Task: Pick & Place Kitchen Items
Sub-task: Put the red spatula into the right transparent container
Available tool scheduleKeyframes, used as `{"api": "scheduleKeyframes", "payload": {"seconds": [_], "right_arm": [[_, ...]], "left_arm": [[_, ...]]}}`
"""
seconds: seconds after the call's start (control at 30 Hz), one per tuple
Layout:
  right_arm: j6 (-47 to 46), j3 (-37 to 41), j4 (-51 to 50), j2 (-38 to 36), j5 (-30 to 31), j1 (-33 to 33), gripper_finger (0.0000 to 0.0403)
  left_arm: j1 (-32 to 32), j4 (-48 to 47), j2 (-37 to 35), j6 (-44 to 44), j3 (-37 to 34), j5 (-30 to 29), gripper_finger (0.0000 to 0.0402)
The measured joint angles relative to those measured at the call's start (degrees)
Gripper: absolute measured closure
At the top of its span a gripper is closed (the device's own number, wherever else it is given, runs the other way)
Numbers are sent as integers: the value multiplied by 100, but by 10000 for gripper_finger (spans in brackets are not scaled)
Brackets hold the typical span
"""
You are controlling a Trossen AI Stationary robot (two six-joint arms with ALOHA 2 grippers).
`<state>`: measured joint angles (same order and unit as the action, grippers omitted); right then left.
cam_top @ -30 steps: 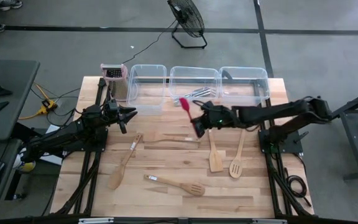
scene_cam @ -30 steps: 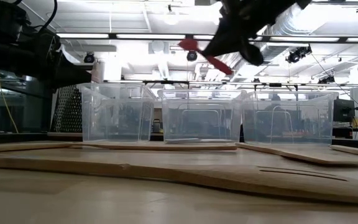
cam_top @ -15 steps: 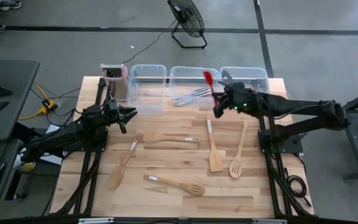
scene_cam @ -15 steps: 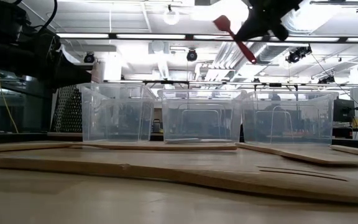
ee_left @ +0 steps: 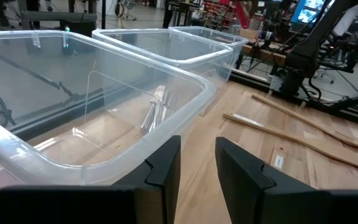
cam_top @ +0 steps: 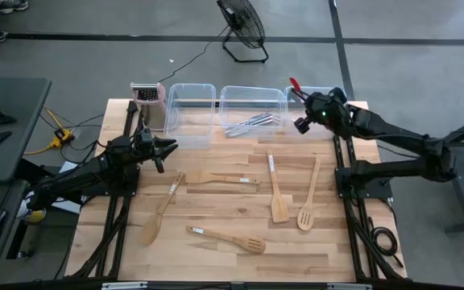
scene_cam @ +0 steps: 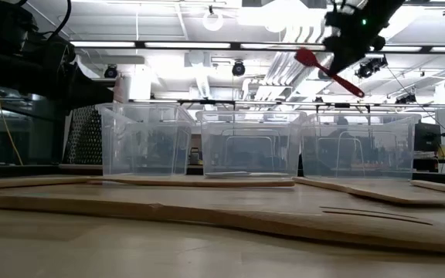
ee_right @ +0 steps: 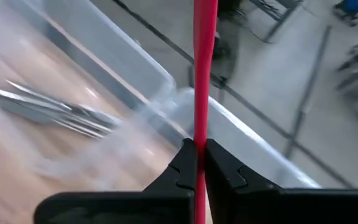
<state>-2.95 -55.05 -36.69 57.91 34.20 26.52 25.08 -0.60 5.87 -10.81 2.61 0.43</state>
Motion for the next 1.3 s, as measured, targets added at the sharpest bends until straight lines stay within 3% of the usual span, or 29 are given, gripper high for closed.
{"api": "scheduleKeyframes", "payload": {"seconds": [0.3,0.7,1.0,1.1,1.3], "right_arm": [[1414,-2,-234,590,248,996,399],[1554,-2,-1025,1657,454,1658,399],[2059,-17,-1079,1913,-87,1900,398],[2436,-17,-1072,1923,-321,1978,386],[2735,2,-1086,1934,-80,2095,344]], "left_arm": [[2,0,0,2,0,-2,300],[2,0,0,2,0,0,300],[1,0,-2,2,0,-2,300],[0,0,-2,2,0,-2,300],[1,0,-2,1,0,-2,300]]}}
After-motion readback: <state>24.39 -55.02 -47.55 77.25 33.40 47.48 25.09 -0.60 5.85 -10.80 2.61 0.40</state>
